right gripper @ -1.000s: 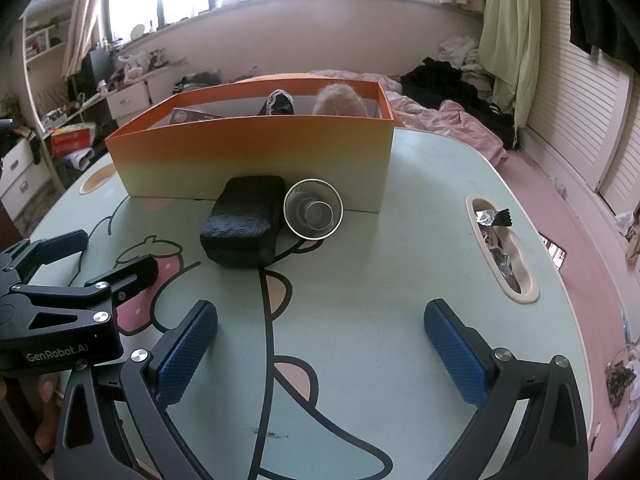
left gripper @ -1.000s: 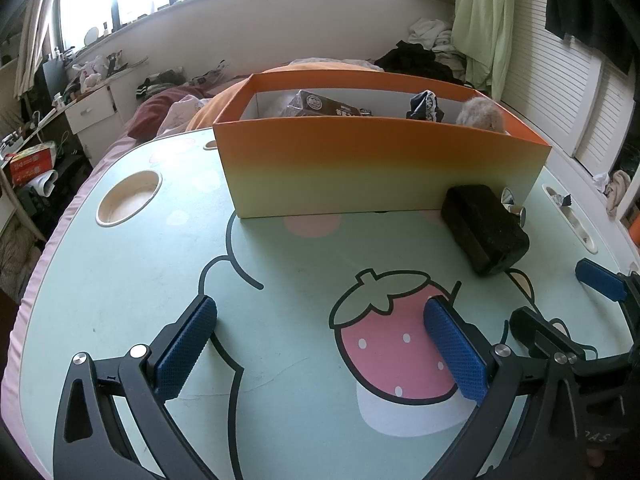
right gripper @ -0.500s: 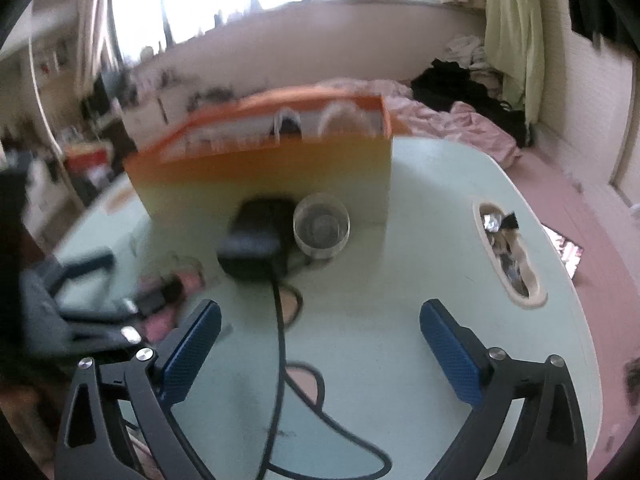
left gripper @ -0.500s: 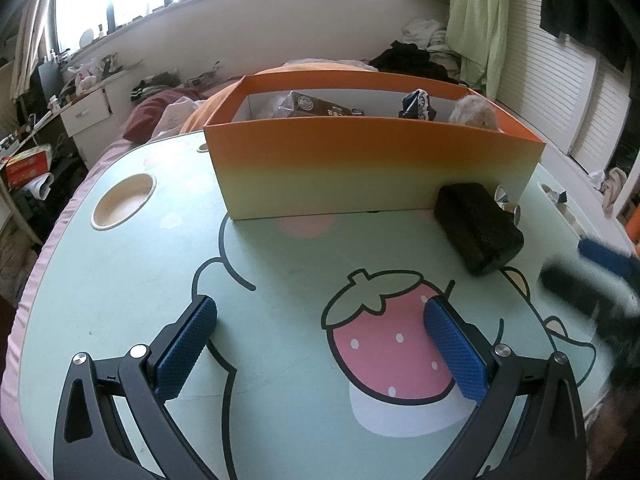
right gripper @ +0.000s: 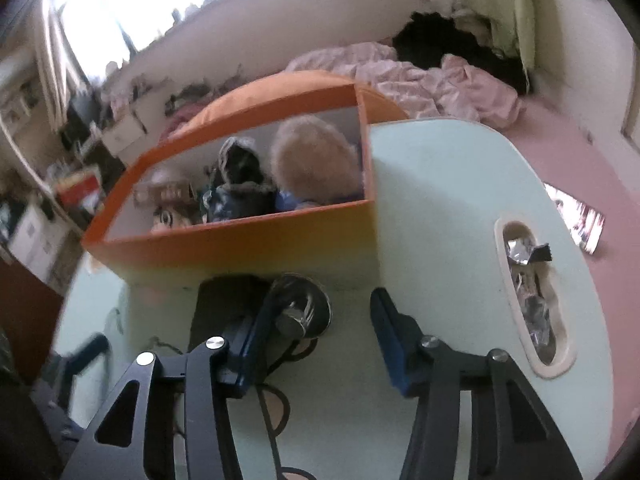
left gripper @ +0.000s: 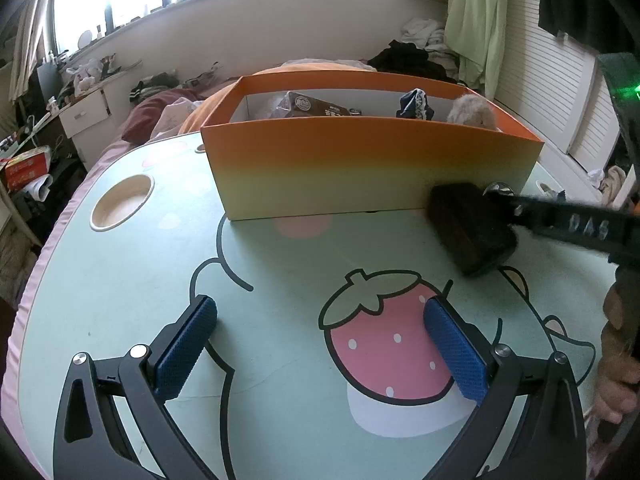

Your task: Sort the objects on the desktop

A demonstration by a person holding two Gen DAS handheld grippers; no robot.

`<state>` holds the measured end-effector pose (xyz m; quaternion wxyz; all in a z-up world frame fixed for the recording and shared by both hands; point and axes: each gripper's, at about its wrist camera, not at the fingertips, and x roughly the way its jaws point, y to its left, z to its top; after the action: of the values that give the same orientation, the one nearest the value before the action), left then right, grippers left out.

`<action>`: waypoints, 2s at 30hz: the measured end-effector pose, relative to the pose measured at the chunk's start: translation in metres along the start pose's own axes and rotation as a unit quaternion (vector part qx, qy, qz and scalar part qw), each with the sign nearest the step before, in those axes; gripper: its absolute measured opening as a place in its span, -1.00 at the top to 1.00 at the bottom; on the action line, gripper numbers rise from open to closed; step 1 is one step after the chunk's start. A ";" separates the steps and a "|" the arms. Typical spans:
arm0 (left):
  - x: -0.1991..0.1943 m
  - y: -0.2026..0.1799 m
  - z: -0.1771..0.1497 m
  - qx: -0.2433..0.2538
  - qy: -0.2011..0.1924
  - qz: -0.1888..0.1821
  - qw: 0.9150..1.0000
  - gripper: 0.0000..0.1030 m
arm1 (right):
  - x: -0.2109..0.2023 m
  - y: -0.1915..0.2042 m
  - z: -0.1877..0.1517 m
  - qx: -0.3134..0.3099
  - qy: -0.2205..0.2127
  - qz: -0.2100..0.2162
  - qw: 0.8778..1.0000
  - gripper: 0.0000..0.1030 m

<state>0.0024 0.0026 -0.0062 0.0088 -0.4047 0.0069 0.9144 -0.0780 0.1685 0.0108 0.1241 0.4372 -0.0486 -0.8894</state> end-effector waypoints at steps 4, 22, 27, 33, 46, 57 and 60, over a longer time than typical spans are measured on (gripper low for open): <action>-0.001 -0.004 0.001 0.010 0.007 -0.009 1.000 -0.99 | 0.003 0.020 -0.004 -0.053 -0.003 -0.040 0.998 0.46; 0.021 -0.062 0.043 0.072 0.045 -0.140 0.986 0.16 | -0.071 -0.015 -0.008 0.015 -0.129 0.078 0.989 0.46; 0.006 -0.039 0.040 0.039 0.007 -0.167 0.985 0.22 | -0.071 -0.021 -0.008 0.022 -0.130 0.080 0.988 0.46; -0.047 -0.018 0.081 0.035 -0.083 -0.172 0.981 0.22 | -0.081 -0.017 0.018 0.019 -0.141 0.097 0.985 0.46; 0.002 0.042 0.119 -0.087 -0.064 -0.163 0.981 -0.45 | -0.015 -0.001 0.082 0.048 -0.041 0.198 0.978 -0.09; -0.010 0.023 0.073 0.003 -0.053 -0.115 0.992 -0.48 | -0.021 0.001 0.048 -0.028 -0.035 0.119 0.992 -0.17; -0.019 0.018 0.061 0.022 -0.066 -0.105 0.992 -0.48 | -0.030 0.002 0.032 -0.037 -0.045 0.111 0.992 -0.18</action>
<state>-0.0299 -0.0142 0.0492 0.1140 -0.3417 -0.0155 0.9327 -0.0854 0.1735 0.0543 0.2358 0.3834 -0.0692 -0.8903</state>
